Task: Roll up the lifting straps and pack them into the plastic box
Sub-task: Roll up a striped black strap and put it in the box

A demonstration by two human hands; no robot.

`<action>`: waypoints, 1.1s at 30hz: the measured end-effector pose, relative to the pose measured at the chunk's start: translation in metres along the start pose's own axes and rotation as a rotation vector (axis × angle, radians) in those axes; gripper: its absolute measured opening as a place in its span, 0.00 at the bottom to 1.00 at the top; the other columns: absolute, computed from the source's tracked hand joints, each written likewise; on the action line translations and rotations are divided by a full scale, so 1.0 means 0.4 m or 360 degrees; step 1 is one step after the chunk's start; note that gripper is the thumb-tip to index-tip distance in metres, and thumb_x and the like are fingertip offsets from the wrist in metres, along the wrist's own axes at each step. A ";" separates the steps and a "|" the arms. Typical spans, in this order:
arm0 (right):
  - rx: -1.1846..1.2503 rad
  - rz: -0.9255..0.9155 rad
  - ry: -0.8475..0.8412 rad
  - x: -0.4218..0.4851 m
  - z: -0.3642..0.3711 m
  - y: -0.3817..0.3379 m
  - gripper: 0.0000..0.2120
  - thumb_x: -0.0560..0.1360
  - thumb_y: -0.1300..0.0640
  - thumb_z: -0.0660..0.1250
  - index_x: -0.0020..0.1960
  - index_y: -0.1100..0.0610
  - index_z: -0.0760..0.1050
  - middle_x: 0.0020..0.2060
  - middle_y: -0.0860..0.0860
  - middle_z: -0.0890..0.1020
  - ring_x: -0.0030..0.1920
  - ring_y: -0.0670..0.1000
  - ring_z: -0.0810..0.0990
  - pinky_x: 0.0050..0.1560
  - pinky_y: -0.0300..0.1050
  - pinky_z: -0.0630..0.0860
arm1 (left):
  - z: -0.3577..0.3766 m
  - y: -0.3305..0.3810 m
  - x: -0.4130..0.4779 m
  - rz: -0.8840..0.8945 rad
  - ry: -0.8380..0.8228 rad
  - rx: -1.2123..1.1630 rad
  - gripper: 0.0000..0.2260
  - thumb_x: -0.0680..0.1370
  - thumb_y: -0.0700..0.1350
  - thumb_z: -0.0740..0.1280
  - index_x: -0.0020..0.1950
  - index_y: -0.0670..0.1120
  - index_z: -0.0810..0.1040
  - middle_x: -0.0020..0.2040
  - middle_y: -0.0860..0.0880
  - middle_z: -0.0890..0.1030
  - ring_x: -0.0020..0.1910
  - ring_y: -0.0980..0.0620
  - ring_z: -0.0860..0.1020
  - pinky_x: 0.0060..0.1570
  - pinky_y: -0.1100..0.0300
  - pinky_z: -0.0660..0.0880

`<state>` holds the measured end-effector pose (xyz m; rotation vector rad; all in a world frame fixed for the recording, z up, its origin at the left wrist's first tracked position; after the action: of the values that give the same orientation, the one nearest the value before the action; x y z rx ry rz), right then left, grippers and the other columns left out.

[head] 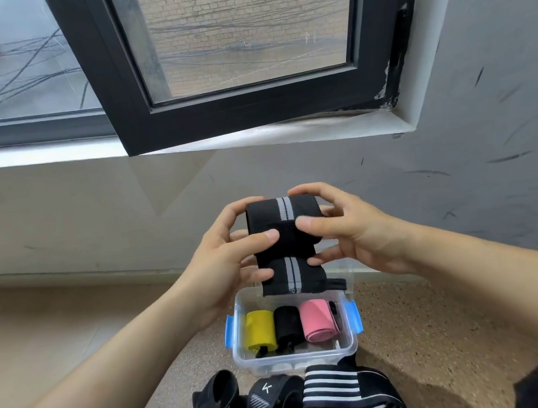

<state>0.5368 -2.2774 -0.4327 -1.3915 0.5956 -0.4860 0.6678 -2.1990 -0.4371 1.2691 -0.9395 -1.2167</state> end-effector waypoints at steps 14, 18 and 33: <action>0.0116 0.0160 -0.0006 -0.005 -0.006 0.033 0.20 0.77 0.55 0.72 0.68 0.56 0.75 0.54 0.55 0.82 0.49 0.59 0.85 0.40 0.46 0.82 | 0.004 -0.013 0.005 0.0014 -0.0030 0.0070 0.24 0.76 0.40 0.74 0.68 0.60 0.76 0.61 0.45 0.83 0.53 0.47 0.86 0.46 0.55 0.81; 0.0066 0.0098 0.0015 -0.004 -0.012 0.030 0.22 0.76 0.63 0.72 0.68 0.53 0.74 0.52 0.60 0.82 0.50 0.59 0.86 0.45 0.47 0.83 | 0.002 -0.025 0.002 -0.0103 -0.0029 0.0100 0.21 0.73 0.56 0.76 0.65 0.60 0.79 0.59 0.51 0.84 0.48 0.46 0.86 0.41 0.55 0.79; -0.0274 0.0399 -0.0227 0.017 -0.007 0.131 0.25 0.70 0.54 0.75 0.65 0.53 0.73 0.51 0.58 0.83 0.50 0.57 0.84 0.57 0.56 0.80 | -0.022 -0.071 0.012 0.0038 -0.0230 0.0503 0.24 0.71 0.42 0.78 0.65 0.55 0.78 0.64 0.46 0.80 0.58 0.42 0.84 0.57 0.45 0.82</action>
<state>0.5386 -2.2772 -0.4855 -1.4757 0.6964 -0.1359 0.6732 -2.1994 -0.4667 1.4244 -1.2876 -1.1848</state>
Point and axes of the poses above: each hand's wrist, its own x-axis towards the middle knuckle, its own z-axis out of the palm, y = z × x, the point moved 10 cm from there along x, towards the middle knuckle
